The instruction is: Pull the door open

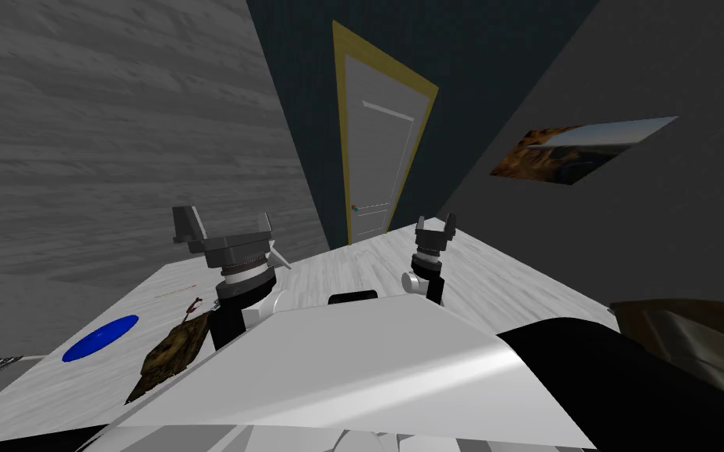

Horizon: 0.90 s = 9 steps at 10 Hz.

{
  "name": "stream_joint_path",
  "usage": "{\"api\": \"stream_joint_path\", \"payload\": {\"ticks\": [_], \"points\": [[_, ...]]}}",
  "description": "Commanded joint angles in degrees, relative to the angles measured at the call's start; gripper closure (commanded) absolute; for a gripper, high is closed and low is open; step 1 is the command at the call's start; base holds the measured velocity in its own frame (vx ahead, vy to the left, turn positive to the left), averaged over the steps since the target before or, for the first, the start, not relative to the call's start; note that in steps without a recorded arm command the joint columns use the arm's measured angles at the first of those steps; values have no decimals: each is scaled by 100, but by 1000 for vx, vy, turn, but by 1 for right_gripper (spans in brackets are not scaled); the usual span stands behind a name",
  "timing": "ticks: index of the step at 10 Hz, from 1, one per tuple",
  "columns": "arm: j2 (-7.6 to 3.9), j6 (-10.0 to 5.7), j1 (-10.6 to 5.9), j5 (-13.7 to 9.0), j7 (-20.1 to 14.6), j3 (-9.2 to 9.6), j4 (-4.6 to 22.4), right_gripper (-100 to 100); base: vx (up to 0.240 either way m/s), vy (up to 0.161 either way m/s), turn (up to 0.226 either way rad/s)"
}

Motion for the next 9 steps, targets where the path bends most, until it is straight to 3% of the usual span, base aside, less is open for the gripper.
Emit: {"api": "stream_joint_path", "payload": {"ticks": [1,9], "points": [[-100,-62,2,-101,-174,73,157,-100,-8,-54,127],[-500,-356,12,-581,-1004,421,905,-100,122,12,87]]}}
